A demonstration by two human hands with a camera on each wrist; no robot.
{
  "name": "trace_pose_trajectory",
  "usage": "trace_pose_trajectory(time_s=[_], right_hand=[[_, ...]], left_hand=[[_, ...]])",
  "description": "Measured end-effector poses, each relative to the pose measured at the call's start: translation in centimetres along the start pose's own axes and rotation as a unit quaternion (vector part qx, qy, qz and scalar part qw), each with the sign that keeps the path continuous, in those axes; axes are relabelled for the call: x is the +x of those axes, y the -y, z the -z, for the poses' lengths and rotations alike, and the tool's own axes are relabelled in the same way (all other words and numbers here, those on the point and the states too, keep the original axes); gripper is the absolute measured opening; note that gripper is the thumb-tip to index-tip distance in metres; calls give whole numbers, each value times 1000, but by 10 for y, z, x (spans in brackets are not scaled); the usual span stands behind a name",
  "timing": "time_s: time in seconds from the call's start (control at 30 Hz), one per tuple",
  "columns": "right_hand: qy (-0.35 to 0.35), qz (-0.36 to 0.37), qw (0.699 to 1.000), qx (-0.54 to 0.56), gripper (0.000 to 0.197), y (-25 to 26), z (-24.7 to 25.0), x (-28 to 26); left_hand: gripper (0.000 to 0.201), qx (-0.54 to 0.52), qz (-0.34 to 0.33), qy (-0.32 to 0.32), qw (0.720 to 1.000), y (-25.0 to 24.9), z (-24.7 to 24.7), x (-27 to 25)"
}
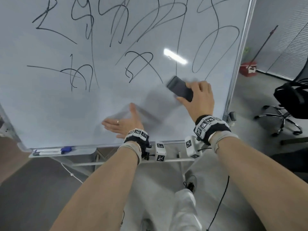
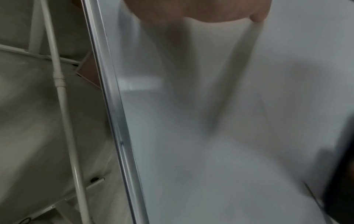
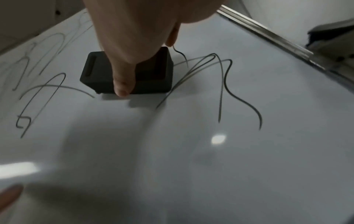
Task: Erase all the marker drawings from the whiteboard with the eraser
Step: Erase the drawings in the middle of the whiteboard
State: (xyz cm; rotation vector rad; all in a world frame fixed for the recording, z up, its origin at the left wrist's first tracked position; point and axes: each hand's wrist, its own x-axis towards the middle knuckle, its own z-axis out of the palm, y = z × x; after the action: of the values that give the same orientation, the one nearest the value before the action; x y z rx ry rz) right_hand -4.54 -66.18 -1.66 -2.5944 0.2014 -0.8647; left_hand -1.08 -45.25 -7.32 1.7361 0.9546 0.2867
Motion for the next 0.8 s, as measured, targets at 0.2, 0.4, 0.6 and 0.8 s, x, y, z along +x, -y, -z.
trace_pose_trajectory(time_s=[0.2,0.4,0.6,0.8], right_hand=[[150,109,982,-37,52,-20,-11,-39],[52,5,997,-61,49,-58,31,-18],[42,14,997,-70,49,-57,34,-8],[166,87,977,-102,49,-52,13,-43]], left_hand=[[131,16,-75,26,997,-8,-20,-35],[138,36,-88,18,995,-3,-34,-46],[139,43,-93,-14,995,0,-32,-36],[137,53,-131,-13,990,-2,-34,-47]])
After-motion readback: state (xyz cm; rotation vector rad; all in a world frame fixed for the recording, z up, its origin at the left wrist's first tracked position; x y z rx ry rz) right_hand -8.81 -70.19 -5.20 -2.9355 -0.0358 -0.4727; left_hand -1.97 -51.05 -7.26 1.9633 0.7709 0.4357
